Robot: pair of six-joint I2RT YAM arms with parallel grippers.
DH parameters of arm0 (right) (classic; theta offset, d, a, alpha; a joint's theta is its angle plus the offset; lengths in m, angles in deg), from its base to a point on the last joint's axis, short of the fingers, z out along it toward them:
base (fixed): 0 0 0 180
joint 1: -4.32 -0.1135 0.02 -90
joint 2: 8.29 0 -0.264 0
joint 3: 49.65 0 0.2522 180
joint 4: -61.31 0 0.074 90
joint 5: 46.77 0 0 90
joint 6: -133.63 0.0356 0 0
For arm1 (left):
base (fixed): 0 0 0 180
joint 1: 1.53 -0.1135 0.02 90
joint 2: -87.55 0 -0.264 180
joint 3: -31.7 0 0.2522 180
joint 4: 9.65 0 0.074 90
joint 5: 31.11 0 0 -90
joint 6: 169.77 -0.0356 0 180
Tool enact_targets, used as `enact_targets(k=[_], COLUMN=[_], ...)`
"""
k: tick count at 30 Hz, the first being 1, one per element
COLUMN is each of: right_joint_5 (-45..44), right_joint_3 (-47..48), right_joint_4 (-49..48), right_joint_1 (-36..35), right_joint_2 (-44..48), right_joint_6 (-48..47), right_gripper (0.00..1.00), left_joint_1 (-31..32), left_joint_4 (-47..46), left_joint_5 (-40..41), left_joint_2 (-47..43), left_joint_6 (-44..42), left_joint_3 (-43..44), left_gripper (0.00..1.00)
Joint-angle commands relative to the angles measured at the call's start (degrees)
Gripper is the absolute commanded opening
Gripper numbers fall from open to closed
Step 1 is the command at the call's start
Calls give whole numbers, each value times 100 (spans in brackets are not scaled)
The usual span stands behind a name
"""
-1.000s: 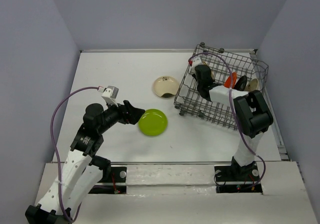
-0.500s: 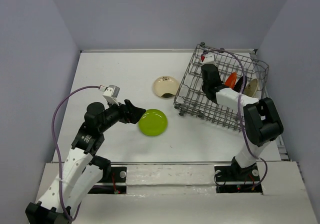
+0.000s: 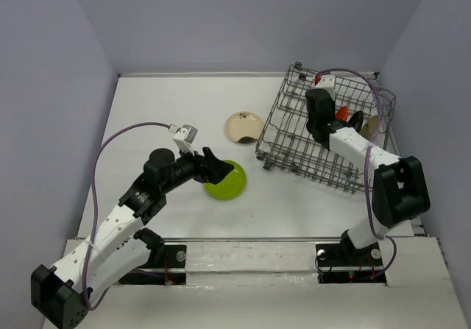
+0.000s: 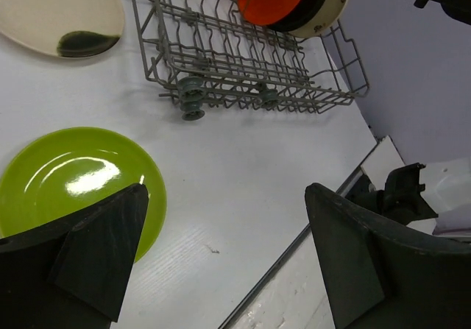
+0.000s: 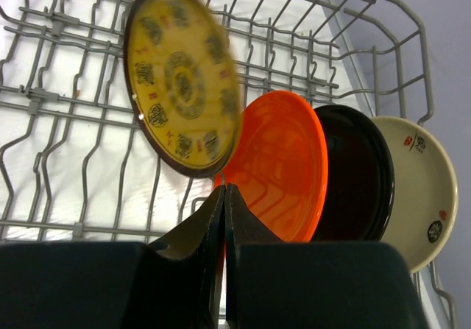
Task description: Load the plates into the dish rack
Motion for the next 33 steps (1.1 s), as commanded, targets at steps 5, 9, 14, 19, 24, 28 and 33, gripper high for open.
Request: enact_targets(k=[5, 9, 14, 19, 24, 28, 33], right_joint_5=[893, 1166, 1957, 2590, 3074, 3293, 3584], right_joint_3=[171, 57, -66, -347, -567, -725, -883], right_joint_4=[228, 246, 483, 527, 650, 685, 677], right_joint_1=[274, 274, 274, 274, 274, 274, 274], right_joint_2=[30, 153, 450, 882, 1172, 1321, 1488], right_joint_6=[620, 893, 1429, 1710, 1807, 1903, 2009], right_gripper=[7, 7, 7, 14, 31, 37, 37], left_joint_1=[504, 530, 565, 565, 635, 732, 846], left_joint_4=[-1389, -1503, -1460, -1346, -1188, -1082, -932], left_joint_5=[986, 1285, 1505, 1506, 1207, 1197, 1268], left_joint_2=[1301, 2021, 3234, 4165, 5229, 5791, 6179], left_joint_6=[346, 101, -242, -559, -638, -673, -744], left_joint_3=[308, 729, 1571, 2355, 3268, 3630, 3999], left_gripper=[98, 95, 89, 74, 31, 29, 29])
